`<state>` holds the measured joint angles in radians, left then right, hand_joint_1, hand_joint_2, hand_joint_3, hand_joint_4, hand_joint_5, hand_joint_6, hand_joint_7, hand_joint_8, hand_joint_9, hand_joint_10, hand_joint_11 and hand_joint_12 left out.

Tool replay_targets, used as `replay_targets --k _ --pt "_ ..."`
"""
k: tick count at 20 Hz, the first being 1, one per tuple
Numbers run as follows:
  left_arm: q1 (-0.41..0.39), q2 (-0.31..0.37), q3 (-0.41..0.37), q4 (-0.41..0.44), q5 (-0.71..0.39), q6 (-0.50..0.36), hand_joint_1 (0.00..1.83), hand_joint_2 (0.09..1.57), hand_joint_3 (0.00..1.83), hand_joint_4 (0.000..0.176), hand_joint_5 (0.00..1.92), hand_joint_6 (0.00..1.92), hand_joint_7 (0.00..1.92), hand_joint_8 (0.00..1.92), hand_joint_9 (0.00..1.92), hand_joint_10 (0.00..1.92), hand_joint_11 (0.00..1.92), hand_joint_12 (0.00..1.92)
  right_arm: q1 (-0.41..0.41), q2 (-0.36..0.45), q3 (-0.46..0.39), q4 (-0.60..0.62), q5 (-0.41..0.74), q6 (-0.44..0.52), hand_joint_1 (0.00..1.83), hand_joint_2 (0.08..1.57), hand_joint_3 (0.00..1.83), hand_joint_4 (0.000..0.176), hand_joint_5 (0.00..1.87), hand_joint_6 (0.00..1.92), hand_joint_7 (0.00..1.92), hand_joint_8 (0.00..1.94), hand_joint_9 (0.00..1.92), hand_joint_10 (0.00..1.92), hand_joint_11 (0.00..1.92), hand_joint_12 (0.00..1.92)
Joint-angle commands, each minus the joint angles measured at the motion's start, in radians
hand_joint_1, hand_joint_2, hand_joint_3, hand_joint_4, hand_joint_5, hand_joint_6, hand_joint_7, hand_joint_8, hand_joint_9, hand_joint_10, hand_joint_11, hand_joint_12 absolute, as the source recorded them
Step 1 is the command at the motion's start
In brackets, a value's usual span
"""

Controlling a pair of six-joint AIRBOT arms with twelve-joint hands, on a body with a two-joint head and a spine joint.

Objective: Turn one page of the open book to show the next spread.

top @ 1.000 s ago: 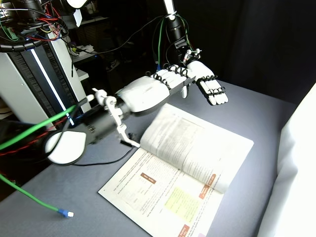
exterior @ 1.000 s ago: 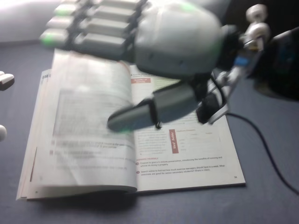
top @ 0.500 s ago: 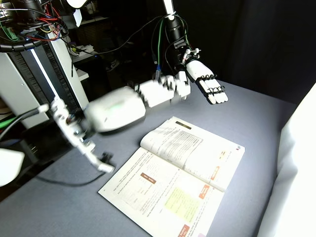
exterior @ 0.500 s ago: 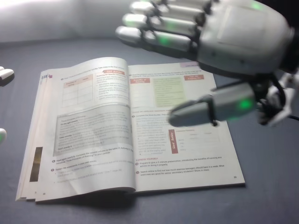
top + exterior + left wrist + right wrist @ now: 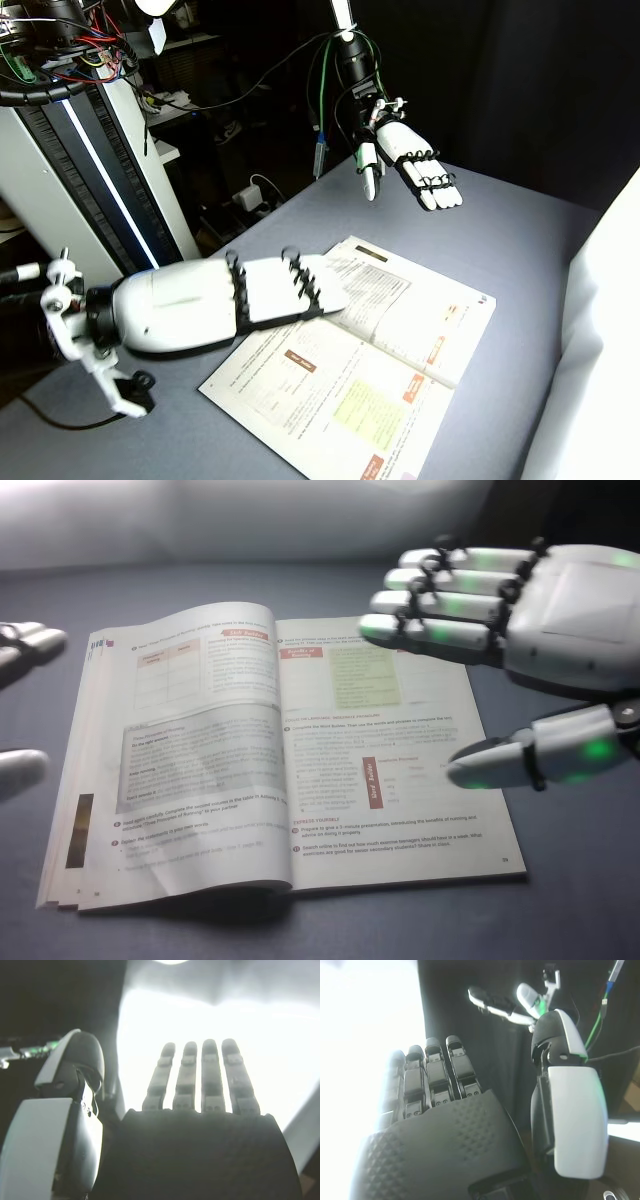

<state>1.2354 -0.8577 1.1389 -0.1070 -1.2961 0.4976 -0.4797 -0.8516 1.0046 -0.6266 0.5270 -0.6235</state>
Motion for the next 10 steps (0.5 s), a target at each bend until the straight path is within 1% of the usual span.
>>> replay_targets --k 1,2,3,4,5,6,7,9,10 --pt "-0.024 -0.006 0.012 -0.010 -0.087 -0.011 0.16 1.35 0.00 0.000 0.01 0.00 0.00 0.00 0.00 0.00 0.00 0.00 -0.005 0.015 -0.005 0.051 0.075 0.000 0.00 1.07 0.00 0.000 0.00 0.00 0.00 0.00 0.00 0.00 0.00 0.00" --pt "-0.047 -0.016 0.020 0.010 -0.072 -0.018 0.16 1.35 0.00 0.000 0.01 0.00 0.00 0.00 0.00 0.00 0.00 0.00 -0.028 0.026 -0.011 0.094 0.074 -0.030 0.00 1.07 0.00 0.000 0.00 0.00 0.00 0.00 0.00 0.00 0.00 0.00" --pt "-0.073 -0.029 0.029 0.036 -0.054 -0.026 0.17 1.35 0.00 0.000 0.01 0.00 0.00 0.00 0.00 0.00 0.00 0.00 -0.054 0.041 -0.023 0.150 0.074 -0.079 0.00 1.07 0.00 0.000 0.00 0.00 0.00 0.00 0.00 0.00 0.00 0.00" --pt "-0.095 -0.043 0.039 0.057 -0.044 -0.036 0.17 1.35 0.00 0.000 0.01 0.00 0.00 0.00 0.00 0.00 0.00 0.00 -0.084 0.056 -0.040 0.226 0.075 -0.150 0.00 1.07 0.00 0.000 0.00 0.00 0.00 0.00 0.00 0.00 0.00 0.00" --pt "-0.103 -0.049 0.043 0.065 -0.042 -0.040 0.11 1.35 0.00 0.000 0.00 0.00 0.00 0.00 0.00 0.00 0.00 0.00 -0.101 0.063 -0.048 0.272 0.080 -0.194 0.00 1.13 0.01 0.000 0.00 0.00 0.00 0.00 0.00 0.00 0.00 0.00" --pt "-0.106 -0.056 0.045 0.068 -0.043 -0.044 0.11 1.35 0.00 0.000 0.00 0.00 0.00 0.00 0.00 0.00 0.00 0.00 -0.123 0.069 -0.053 0.323 0.091 -0.229 0.00 1.13 0.01 0.000 0.00 0.00 0.00 0.00 0.00 0.00 0.00 0.00" --pt "-0.107 -0.062 0.048 0.068 -0.049 -0.048 0.00 1.37 0.01 0.000 0.00 0.00 0.00 0.00 0.00 0.00 0.00 0.00 -0.146 0.074 -0.055 0.370 0.110 -0.248 0.00 1.14 0.02 0.000 0.00 0.00 0.00 0.00 0.00 0.00 0.00 0.00" --pt "-0.107 -0.070 0.050 0.058 -0.065 -0.050 0.00 1.38 0.01 0.002 0.00 0.00 0.00 0.00 0.00 0.00 0.00 0.00 -0.179 0.089 -0.066 0.439 0.146 -0.285 0.00 1.17 0.03 0.000 0.00 0.00 0.00 0.00 0.00 0.00 0.00 0.00" --pt "-0.107 -0.072 0.051 0.048 -0.075 -0.048 0.00 1.37 0.00 0.005 0.00 0.00 0.00 0.00 0.00 0.00 0.00 0.00 -0.194 0.099 -0.076 0.473 0.170 -0.308 0.00 1.16 0.02 0.000 0.00 0.00 0.00 0.00 0.00 0.00 0.00 0.00"
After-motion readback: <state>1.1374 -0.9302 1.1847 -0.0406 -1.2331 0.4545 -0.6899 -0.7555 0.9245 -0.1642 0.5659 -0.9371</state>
